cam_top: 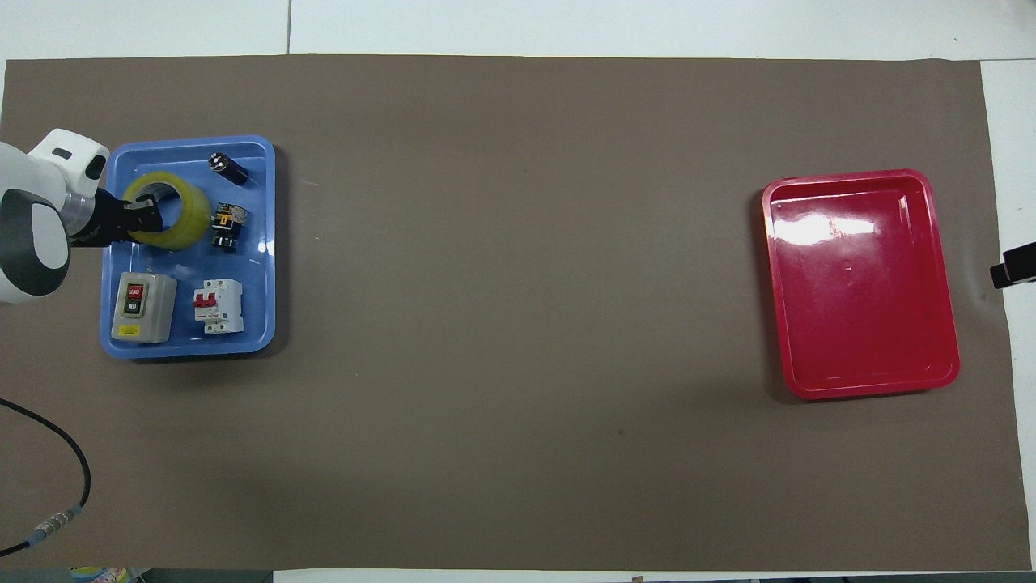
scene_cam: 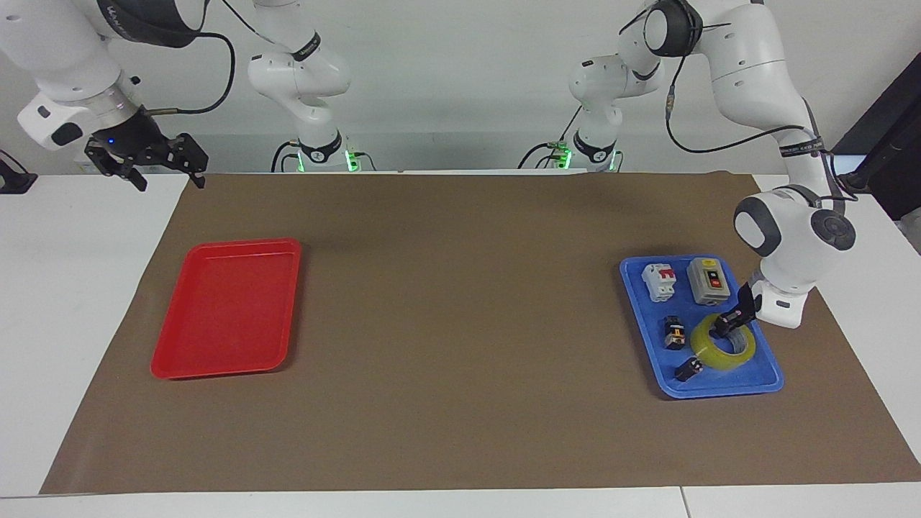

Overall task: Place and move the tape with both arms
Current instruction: 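Grasp the yellow tape roll with the left gripper and lift it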

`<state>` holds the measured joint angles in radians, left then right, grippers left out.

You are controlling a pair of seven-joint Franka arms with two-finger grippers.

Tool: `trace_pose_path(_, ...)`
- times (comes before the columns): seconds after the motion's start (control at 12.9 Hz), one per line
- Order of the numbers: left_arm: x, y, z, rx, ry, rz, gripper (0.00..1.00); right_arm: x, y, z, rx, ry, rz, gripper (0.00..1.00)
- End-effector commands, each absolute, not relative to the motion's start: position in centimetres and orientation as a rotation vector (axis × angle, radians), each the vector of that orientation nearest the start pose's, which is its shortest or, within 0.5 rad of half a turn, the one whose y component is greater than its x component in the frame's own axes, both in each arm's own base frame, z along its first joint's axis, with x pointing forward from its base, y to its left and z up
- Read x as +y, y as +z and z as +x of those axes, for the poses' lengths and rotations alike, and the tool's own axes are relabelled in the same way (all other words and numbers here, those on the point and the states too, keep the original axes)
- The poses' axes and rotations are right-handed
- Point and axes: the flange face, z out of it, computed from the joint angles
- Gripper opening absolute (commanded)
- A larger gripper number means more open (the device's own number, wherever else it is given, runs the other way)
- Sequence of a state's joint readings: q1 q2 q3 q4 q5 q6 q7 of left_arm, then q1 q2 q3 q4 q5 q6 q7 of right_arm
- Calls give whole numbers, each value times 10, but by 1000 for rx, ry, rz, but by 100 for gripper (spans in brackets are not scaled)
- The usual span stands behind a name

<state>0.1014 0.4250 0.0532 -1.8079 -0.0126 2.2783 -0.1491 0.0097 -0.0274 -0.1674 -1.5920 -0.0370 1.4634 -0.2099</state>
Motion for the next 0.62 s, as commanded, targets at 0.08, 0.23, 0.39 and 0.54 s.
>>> trace_pose_path(0.08, 100, 387, 623, -497, -92, -3093, 0, -91, 623, 526, -102, 143, -3151, 100)
trace_pose_path(0.23, 98, 424, 611, -490, -80, -3097, 0, -91, 623, 526, -102, 143, -3151, 100)
trace_pose_path(0.39, 79, 439, 600, -448, -3, -3105, 0, -91, 623, 526, -102, 143, -3151, 100)
trace_pose_path(0.54, 27, 432, 600, -341, 16, -3115, 0, -91, 623, 526, -102, 143, -3151, 100)
